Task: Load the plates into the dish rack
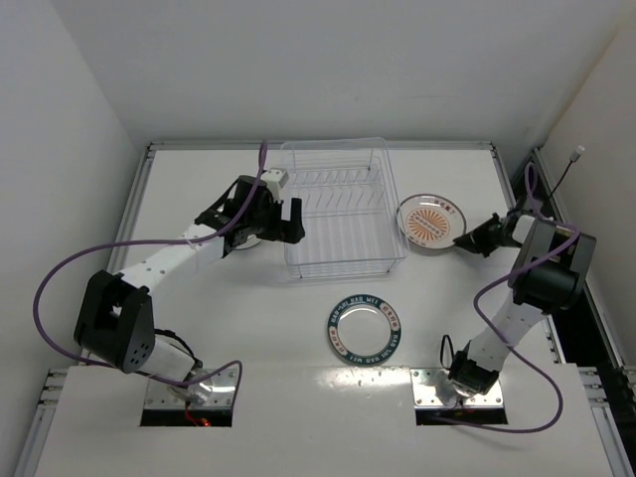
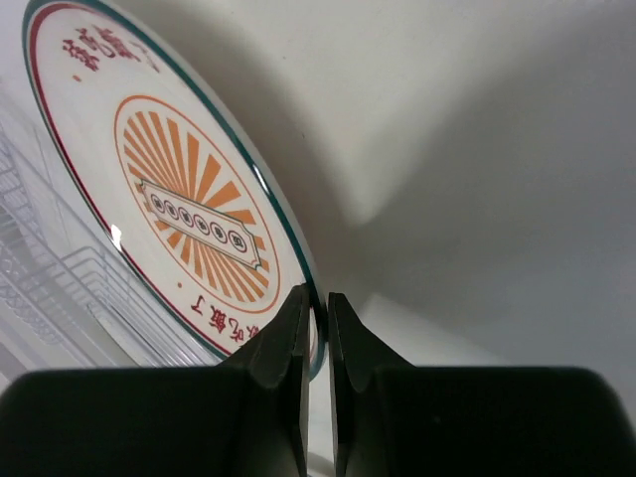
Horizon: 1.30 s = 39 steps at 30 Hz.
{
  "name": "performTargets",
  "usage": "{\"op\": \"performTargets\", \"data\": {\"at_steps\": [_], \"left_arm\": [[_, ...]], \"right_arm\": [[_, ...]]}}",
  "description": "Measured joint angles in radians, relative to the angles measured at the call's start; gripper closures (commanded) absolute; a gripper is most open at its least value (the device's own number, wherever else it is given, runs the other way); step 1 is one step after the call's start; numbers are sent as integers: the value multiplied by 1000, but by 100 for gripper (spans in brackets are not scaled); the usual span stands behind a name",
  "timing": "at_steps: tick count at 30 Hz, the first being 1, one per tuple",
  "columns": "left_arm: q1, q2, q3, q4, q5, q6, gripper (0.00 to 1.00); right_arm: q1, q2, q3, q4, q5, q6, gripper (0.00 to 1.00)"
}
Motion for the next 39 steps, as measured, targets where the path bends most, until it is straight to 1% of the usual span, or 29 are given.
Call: {"op": "performTargets", "data": {"at_steps": [3, 5, 8, 9, 11, 13, 14, 18, 22, 26, 30, 33, 39], "left_arm": [[0, 0, 0, -5, -7, 0, 0], [0, 0, 0, -6, -14, 0, 0], [0, 1, 0, -9, -33, 0, 0], [0, 2, 0, -11, -43, 0, 0], [0, 6, 2, -19, -61, -1, 0], [0, 6, 2, -26, -87, -3, 0], [0, 7, 4, -31, -100, -4, 0], [0, 14, 11, -45, -161, -11, 0], [0, 20, 18, -54, -208, -19, 0], [0, 20, 18, -58, -233, -26, 0], [0, 23, 18, -60, -243, -29, 0], [0, 23, 18, -64, -253, -30, 0], [0, 24, 18, -72, -261, -30, 0]], "right_arm": [[8, -72, -32, 0, 39, -3, 100], [28, -204, -62, -27, 111, -4, 100], [98, -446, -56, -76, 288, -14, 100], [138, -522, -35, -92, 348, -20, 100], [230, -615, 42, -124, 461, -33, 100], [322, -643, 148, -134, 544, -49, 100], [375, -644, 203, -130, 595, -63, 100], [521, -594, 324, -127, 731, -111, 100], [623, -460, 389, -151, 872, -171, 100], [695, -312, 430, -198, 993, -235, 100], [748, -225, 497, -213, 1066, -283, 100], [782, -193, 530, -210, 1113, -312, 100], [852, -165, 536, -188, 1223, -390, 100]]}}
